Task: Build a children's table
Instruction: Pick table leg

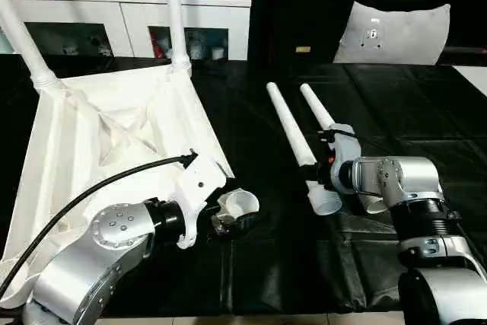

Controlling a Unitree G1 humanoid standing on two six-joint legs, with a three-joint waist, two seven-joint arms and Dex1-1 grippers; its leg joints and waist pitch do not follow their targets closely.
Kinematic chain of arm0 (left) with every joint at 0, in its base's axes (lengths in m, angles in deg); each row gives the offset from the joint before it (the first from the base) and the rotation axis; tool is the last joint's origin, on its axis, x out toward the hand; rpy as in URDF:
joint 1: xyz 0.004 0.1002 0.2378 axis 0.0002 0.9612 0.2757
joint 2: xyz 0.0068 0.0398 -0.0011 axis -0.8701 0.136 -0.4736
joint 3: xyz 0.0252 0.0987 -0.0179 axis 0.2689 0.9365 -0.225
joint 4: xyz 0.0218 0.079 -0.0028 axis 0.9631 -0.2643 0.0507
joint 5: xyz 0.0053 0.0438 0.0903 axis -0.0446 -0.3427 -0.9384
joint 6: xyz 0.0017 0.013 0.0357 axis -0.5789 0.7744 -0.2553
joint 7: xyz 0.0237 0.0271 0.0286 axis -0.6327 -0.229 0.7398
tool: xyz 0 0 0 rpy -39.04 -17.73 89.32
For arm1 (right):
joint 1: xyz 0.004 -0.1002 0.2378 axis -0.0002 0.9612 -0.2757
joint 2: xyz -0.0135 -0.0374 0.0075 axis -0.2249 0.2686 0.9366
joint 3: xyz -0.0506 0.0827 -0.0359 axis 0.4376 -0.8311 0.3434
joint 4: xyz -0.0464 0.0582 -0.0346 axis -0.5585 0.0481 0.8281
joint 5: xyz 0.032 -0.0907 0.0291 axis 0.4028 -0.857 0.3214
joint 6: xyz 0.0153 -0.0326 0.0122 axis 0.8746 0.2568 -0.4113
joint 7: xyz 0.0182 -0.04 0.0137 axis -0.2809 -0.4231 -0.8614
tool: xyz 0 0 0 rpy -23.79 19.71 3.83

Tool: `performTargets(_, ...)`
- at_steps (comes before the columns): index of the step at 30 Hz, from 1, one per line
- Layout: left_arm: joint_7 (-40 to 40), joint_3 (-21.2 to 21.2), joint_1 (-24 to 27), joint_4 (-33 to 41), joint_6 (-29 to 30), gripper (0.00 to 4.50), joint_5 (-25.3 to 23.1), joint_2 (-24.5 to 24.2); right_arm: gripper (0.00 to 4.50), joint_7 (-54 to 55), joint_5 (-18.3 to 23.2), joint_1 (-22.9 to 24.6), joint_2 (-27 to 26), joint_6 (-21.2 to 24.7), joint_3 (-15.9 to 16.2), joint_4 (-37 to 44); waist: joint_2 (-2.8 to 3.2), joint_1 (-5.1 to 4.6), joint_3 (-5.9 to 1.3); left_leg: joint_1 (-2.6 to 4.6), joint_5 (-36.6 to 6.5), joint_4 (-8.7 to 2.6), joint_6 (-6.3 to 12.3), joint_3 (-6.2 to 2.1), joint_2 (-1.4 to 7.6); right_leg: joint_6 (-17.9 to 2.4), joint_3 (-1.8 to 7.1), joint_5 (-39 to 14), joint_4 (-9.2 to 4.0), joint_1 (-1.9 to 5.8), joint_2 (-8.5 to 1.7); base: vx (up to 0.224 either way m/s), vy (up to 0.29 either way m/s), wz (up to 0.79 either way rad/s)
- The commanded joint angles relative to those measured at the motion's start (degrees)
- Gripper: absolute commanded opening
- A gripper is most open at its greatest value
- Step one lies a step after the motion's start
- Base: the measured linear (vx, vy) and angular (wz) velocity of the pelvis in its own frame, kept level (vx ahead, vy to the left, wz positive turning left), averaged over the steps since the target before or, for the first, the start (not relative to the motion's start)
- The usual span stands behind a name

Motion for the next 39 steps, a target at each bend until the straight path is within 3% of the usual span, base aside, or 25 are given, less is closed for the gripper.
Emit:
performTargets(1, 0.19, 0.68, -0.60, 0.68, 0.07, 3.65, -0.46, -0.64, 1.93, -0.05, 0.38, -0.24, -0.09, -0.94, -0.89, 0.19, 0.23, 0.19, -3.02, -0.68, -8.51, -4.12, -0.66, 0.65, -0.26, -3.59, 1.74, -26.68, -5.05, 2.90, -3.91, 0.000, 0.000, 0.00)
performTargets(4, 0.60, 0.56, -0.68, 0.33, -0.48, 3.65, -0.61, -0.43, 1.92, -0.33, 0.98, 0.12, -0.67, -2.40, -1.55, 0.55, 0.24, 0.17, -3.04, -0.67, -8.53, -4.17, -0.66, 0.61, -0.19, -3.79, 1.72, -26.30, -4.98, 2.89, -3.91, 0.000, 0.000, 0.00)
performTargets(9, 4.02, -1.74, -2.16, -2.25, 0.22, 3.65, -0.71, 2.53, 1.91, 0.84, 5.55, 1.63, -3.55, -5.79, -8.45, 3.91, 0.23, 0.19, -3.20, -0.71, -7.49, -4.20, -0.57, 0.73, -0.11, -4.46, 1.86, -23.74, -4.78, 2.98, -3.87, 0.000, 0.000, 0.00)
performTargets(10, 4.02, -1.74, -2.16, -2.25, 0.22, 3.65, -0.71, 2.53, 1.91, 0.84, 5.55, 1.63, -3.55, -5.79, -8.45, 3.91, 0.19, 0.22, -3.24, -0.72, -7.26, -4.17, -0.56, 0.77, -0.15, -4.37, 1.87, -23.20, -4.75, 3.05, -3.79, 0.000, 0.000, 0.00)
performTargets(11, 6.13, -3.44, -3.83, -5.16, -0.71, 3.65, -0.92, 4.85, 1.91, -1.05, 8.84, 3.05, -5.26, -8.05, -11.10, 6.81, 0.23, 0.27, -3.20, -0.79, -6.92, -4.23, -0.32, 0.83, -0.15, -4.71, 1.91, -21.99, -4.76, 3.08, -3.78, 0.000, 0.000, 0.00)
performTargets(12, 6.13, -3.44, -3.83, -5.16, -0.71, 3.65, -0.92, 4.85, 1.91, -1.05, 8.84, 3.05, -5.26, -8.05, -11.10, 6.81, 0.35, 0.54, -3.20, -0.59, -7.32, -4.14, -0.18, 0.87, -0.15, -4.53, 1.87, -22.38, -4.91, 2.92, -3.85, 0.000, 0.000, 0.00)
performTargets(13, 6.13, -3.44, -3.83, -5.16, -0.71, 3.65, -0.92, 4.85, 1.91, -1.05, 8.84, 3.05, -5.26, -8.05, -11.10, 6.81, 0.24, 0.44, -3.35, -0.78, -6.62, -4.31, -0.14, 0.63, -0.07, -4.82, 1.80, -21.79, -4.64, 3.31, -3.93, 0.000, 0.000, 0.00)
performTargets(14, 7.16, -4.17, -4.84, -6.68, -1.33, 3.65, -1.20, 5.80, 1.91, -2.89, 9.72, 4.51, -6.22, -12.26, -11.18, 9.08, 0.33, 0.52, -3.37, -0.72, -6.38, -4.36, -0.13, 0.59, -0.01, -4.99, 1.81, -21.40, -4.56, 3.25, -3.94, 0.000, 0.000, 0.00)
performTargets(15, 9.38, -7.44, -7.75, -9.32, -1.35, 3.65, 0.64, 8.87, 1.91, -6.68, 13.24, 6.31, -7.61, -13.75, -12.40, 12.17, 0.66, 0.62, -3.19, -0.78, -7.04, -4.33, -0.03, 0.70, 0.01, -4.93, 1.85, -21.85, -4.87, 3.10, -4.09, 0.000, 0.000, 0.00)
performTargets(16, 10.92, -9.83, -9.82, -11.11, -1.25, 3.81, 2.07, 11.03, 1.91, -9.28, 15.71, 7.47, -8.55, -14.38, -13.28, 14.18, 0.71, 0.97, -3.46, -0.47, -7.04, -4.08, 0.43, 0.88, -0.09, -4.61, 1.92, -21.66, -4.97, 3.08, -4.01, 0.000, 0.000, 0.00)
performTargets(17, 10.92, -9.83, -9.82, -11.11, -1.25, 3.91, 2.07, 11.03, 1.91, -9.28, 15.71, 7.47, -8.55, -14.38, -13.28, 14.18, 0.41, 0.84, -3.41, -0.73, -6.57, -4.17, 0.99, 0.99, -0.21, -4.63, 1.94, -21.13, -5.16, 3.30, -3.80, 0.000, 0.000, 0.00)
performTargets(18, 12.26, -12.02, -12.29, -12.89, -1.10, 3.98, 3.62, 13.00, 1.91, -13.00, 20.24, 8.81, -9.71, -12.63, -15.06, 16.42, 0.78, 1.21, -3.55, -0.83, -5.53, -4.39, 0.96, 0.47, 0.07, -5.48, 1.81, -19.63, -4.63, 3.50, -4.11, 0.000, 0.000, 0.00)
performTargets(19, 12.77, -12.89, -13.33, -13.60, -1.02, 4.03, 4.30, 13.76, 1.89, -14.63, 22.36, 9.33, -10.19, -11.53, -15.90, 17.30, 0.44, 1.21, -3.47, -0.83, -5.67, -4.25, 1.43, 0.68, 0.00, -5.65, 1.89, -18.96, -4.84, 3.53, -4.04, 0.000, 0.000, 0.00)
performTargets(21, 12.81, -13.86, -15.31, -14.88, -0.71, 4.11, 5.66, 14.76, 1.89, -18.18, 25.46, 10.73, -10.91, -11.37, -16.60, 19.44, 0.48, 1.35, -3.48, -1.01, -5.07, -4.35, 1.59, 0.49, 0.13, -6.29, 1.87, -18.41, -4.59, 3.69, -4.19, 0.000, 0.000, 0.00)
performTargets(24, 12.82, -14.54, -16.71, -15.73, -0.47, 4.44, 6.82, 15.61, 1.89, -20.44, 27.58, 11.73, -11.28, -10.90, -16.93, 21.11, 0.61, 1.82, -3.48, -0.90, -4.80, -4.32, 1.82, 0.66, 0.09, -6.20, 1.88, -19.47, -4.93, 3.52, -4.23, 0.000, 0.000, 0.00)
performTargets(26, 15.67, -19.06, -21.52, -18.82, 0.40, 4.49, 12.70, 21.16, 1.89, -25.06, 31.76, 14.33, -11.22, -9.36, -15.40, 25.81, 0.74, 2.14, -3.50, -0.78, -4.78, -4.05, 1.69, 0.84, -0.05, -6.27, 1.83, -20.18, -5.13, 3.47, -4.22, 0.000, 0.000, 0.00)
performTargets(27, 17.60, -21.85, -24.30, -20.31, 1.37, 4.50, 17.24, 24.84, 1.89, -27.77, 33.97, 15.75, -10.88, -8.33, -13.94, 28.43, 0.53, 2.38, -3.46, -0.58, -5.06, -3.97, 2.04, 1.00, 0.12, -7.06, 1.92, -19.78, -5.40, 3.39, -4.25, 0.000, 0.000, 0.00)
performTargets(28, 17.83, -22.16, -24.63, -20.47, 1.49, 4.50, 17.76, 25.27, 1.89, -28.10, 34.25, 15.94, -10.84, -8.27, -13.74, 28.76, 0.49, 2.74, -3.53, -0.88, -4.70, -4.14, 1.94, 0.66, 0.15, -7.28, 1.66, -19.65, -5.17, 3.78, -4.42, 0.000, 0.000, 0.00)
performTargets(30, 18.73, -23.57, -25.79, -20.73, 2.59, 4.50, 21.27, 27.43, 1.89, -29.63, 35.13, 16.89, -10.45, -8.14, -12.39, 30.39, 0.28, 3.07, -3.31, -0.86, -5.90, -4.32, 2.10, 0.56, 0.26, -6.58, 1.55, -22.17, -5.44, 3.57, -4.58, 0.000, 0.000, 0.00)
performTargets(32, 19.07, -24.20, -26.31, -20.80, 3.14, 4.50, 22.16, 28.32, 1.89, -30.24, 35.96, 17.30, -10.44, -7.83, -12.19, 31.07, 0.13, 3.13, -3.20, -1.01, -5.58, -4.31, 2.34, 0.62, -0.05, -3.82, 1.49, -26.76, -5.97, 3.39, -4.55, 0.000, 0.000, 0.00)
performTargets(34, 18.92, -23.99, -26.88, -20.64, 3.73, 4.50, 22.62, 28.97, 1.89, -31.07, 36.78, 17.76, -9.95, -7.25, -11.76, 31.79, 0.13, 3.27, -3.27, -1.00, -5.01, -4.26, 2.41, 0.59, -0.09, -2.33, 1.35, -28.13, -6.29, 3.31, -4.57, 0.000, 0.000, 0.00)
performTargets(37, 18.87, -23.55, -27.24, -20.34, 4.67, 4.50, 23.25, 29.19, 1.89, -31.65, 37.10, 18.21, -9.29, -7.34, -11.04, 32.31, 0.25, 3.44, -3.41, -0.97, -4.50, -4.45, 2.41, 0.49, 0.08, -1.60, 1.15, -27.47, -6.38, 3.31, -4.58, 0.000, 0.000, 0.00)
performTargets(39, 19.54, -23.86, -27.50, -19.86, 5.91, 4.50, 25.54, 29.79, 1.89, -31.84, 37.03, 18.64, -8.70, -7.84, -10.11, 32.69, 0.22, 3.48, -3.46, -1.05, -4.07, -4.51, 2.22, 0.42, 0.23, -2.32, 1.01, -25.74, -6.14, 3.42, -4.64, 0.000, 0.000, 0.00)
